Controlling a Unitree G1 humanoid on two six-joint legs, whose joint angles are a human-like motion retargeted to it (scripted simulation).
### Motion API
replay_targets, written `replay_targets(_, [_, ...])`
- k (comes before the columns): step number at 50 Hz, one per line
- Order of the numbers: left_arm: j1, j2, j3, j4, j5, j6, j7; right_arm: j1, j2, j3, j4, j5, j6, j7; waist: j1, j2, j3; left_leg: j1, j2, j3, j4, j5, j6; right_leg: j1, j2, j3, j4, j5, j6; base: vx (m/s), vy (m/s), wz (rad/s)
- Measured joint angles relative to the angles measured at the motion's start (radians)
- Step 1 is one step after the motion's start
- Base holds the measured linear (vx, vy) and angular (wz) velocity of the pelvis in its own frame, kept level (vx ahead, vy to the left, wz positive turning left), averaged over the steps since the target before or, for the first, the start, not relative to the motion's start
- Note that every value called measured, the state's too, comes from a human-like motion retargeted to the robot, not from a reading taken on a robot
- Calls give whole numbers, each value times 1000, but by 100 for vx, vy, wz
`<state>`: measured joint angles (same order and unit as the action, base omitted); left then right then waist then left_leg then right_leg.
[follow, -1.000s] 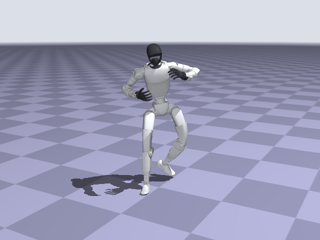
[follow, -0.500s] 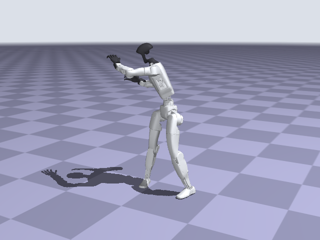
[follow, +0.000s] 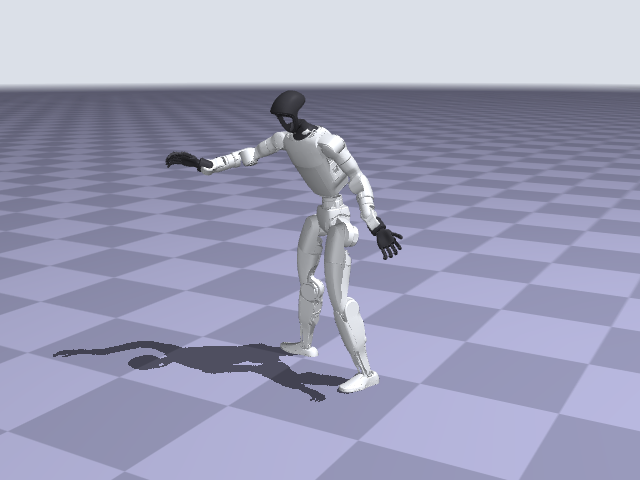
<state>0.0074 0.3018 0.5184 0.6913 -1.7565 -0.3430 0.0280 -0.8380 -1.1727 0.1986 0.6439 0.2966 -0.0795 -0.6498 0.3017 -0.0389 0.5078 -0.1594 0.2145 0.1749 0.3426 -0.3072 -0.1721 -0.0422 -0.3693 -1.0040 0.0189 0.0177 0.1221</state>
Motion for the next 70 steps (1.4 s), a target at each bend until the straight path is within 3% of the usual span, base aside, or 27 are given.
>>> replay_targets(2, [14,29,118,74,47,-22,38,94,24,-21,-122,-155,5,-11,27,12,4,-6,41,-3,-5,-2,-1,-74,-37,110,180,-44,24,0,-23,7])
replay_targets(5, [27,54,193,206,111,-41,145,180,22,13,-312,-479,48,-2,31,46,10,-7,72,6,11,0,22,-138,-32,295,253,-45,5,3,-17,-23])
replay_targets(8, [-17,52,275,299,110,-38,229,275,33,0,-493,-702,85,34,51,92,4,17,87,60,53,-27,46,-237,-113,338,424,-95,28,13,-15,-83])
replay_targets(13, [-122,69,341,210,54,-32,193,416,122,-53,-679,-742,71,86,32,158,-6,104,66,207,122,-67,81,-239,-279,58,492,-131,-72,23,-17,-114])
replay_targets(18, [-134,243,270,-83,62,-110,115,571,191,-81,-845,-559,-5,132,-90,272,-119,180,92,344,228,-41,97,-247,-259,148,486,-215,-95,36,-22,-111])
replay_targets(23, [-93,650,192,-370,232,-148,74,486,289,39,-905,-523,-7,191,-282,408,-182,279,139,494,354,123,88,-254,-137,330,392,-237,-53,41,-22,-215])
replay_targets(25, [-153,884,138,-392,386,-101,128,411,376,100,-897,-543,29,190,-379,445,-171,304,140,524,409,193,95,-240,-75,410,311,-222,-33,36,-14,-259])
replay_targets(27, [-279,1089,32,-419,451,-48,155,337,482,160,-876,-551,62,179,-501,459,-120,286,109,481,462,218,99,-230,-26,493,239,-203,-22,30,-5,-253])
replay_targets(30, [-446,1373,-171,-421,715,54,86,253,620,244,-831,-538,73,180,-694,453,-18,183,20,334,517,165,88,-235,32,608,144,-166,-15,27,3,-226])
replay_targets(33, [-404,1583,-284,-393,1183,179,34,270,704,366,-808,-484,78,156,-875,419,3,53,-69,273,481,84,110,-307,47,721,92,-141,-18,30,8,-189])
replay_targets(35, [108,1863,73,-242,1544,244,-3,284,774,377,-795,-424,52,152,-932,323,12,13,-107,283,407,40,136,-317,56,793,35,-118,-25,33,10,-198])
replay_targets(37, [667,1950,512,-108,2007,240,-38,351,680,353,-803,-359,7,193,-954,342,12,20,-125,294,294,8,138,-299,82,866,-3,-107,-13,37,14,-224])
replay_targets(38, [741,1950,539,-118,2154,229,-35,369,655,364,-812,-333,-13,213,-985,330,12,13,-139,292,227,3,132,-304,92,903,-16,-103,-3,38,15,-227])
replay_targets(40, [874,1950,625,-185,2203,206,27,408,652,362,-832,-299,-43,231,-1018,270,12,2,-162,276,91,7,109,-315,116,982,-35,-96,18,37,16,-235])
replay_targets(43, [1116,1950,809,-419,1988,144,141,501,642,300,-867,-274,-72,224,-1006,181,12,-20,-172,218,-68,30,64,-322,157,1099,-53,-92,32,37,18,-234])
replay_targets(48, [1142,1950,741,-946,1981,58,103,703,544,106,-929,-234,-117,261,-966,113,12,-118,-118,133,-127,112,-9,-315,191,1235,-55,-112,20,37,21,-158])
replay_targets(50, [1142,1950,708,-1101,1858,33,94,792,536,16,-961,-232,-128,270,-930,85,12,-154,-85,144,-120,154,-30,-311,194,1274,-39,-130,17,34,22,-111])
replay_targets(52, [1142,1947,693,-1189,1678,42,121,861,550,-65,-996,-256,-111,269,-865,44,12,-161,-75,204,-171,213,3,-309,181,1316,-36,-137,14,29,23,-109])
replay_targets(54, [1142,1898,676,-1243,1576,28,159,938,571,-131,-1049,-263,-112,275,-807,15,12,-175,-36,283,-171,242,-3,-295,180,1342,-23,-157,13,30,22,-93])
replay_targets(58, [1142,1612,605,-1329,1322,-31,261,1002,654,-114,-1142,-251,-114,285,-728,-76,12,-173,49,455,-177,266,-17,-237,185,1372,-8,-201,8,30,24,-76])
replay_targets(59, [958,1436,407,-1370,1233,-47,257,990,647,-69,-1159,-253,-110,285,-744,-92,12,-154,63,493,-191,269,-21,-208,185,1374,-3,-216,4,31,28,-56])
replay_targets(60, [683,1212,122,-1421,1141,-60,236,968,622,-13,-1176,-258,-104,285,-778,-102,12,-129,74,529,-210,271,-25,-174,184,1375,2,-232,-2,33,31,-31])
replay_targets(61, [182,918,-356,-1313,1090,-49,202,1045,512,-134,-1197,-259,-106,285,-740,41,12,-124,88,553,-237,278,-29,-156,192,1365,11,-249,-10,34,32,-12])
replay_targets(62, [-147,687,-665,-1244,1017,-50,174,1100,445,-221,-1221,-263,-107,289,-704,139,12,-119,101,579,-261,285,-32,-140,201,1356,22,-266,-20,34,32,2])
replay_targets(65, [-65,366,-568,-1318,622,-111,89,1112,496,-222,-1314,-301,-106,326,-639,144,12,-96,131,644,-310,326,-35,-93,224,1337,61,-321,-58,34,30,18])
replay_targets(68, [-28,189,-491,-1421,349,-110,-23,1068,546,-168,-1386,-370,-103,356,-600,87,10,-79,144,604,-282,378,-19,-20,228,1289,103,-383,-92,36,28,76])
replay_targets(70, [-62,131,-457,-1442,316,-109,-73,1003,588,-146,-1408,-413,-101,389,-561,31,-3,-82,136,538,-229,380,-9,34,213,1238,131,-422,-100,38,25,127])
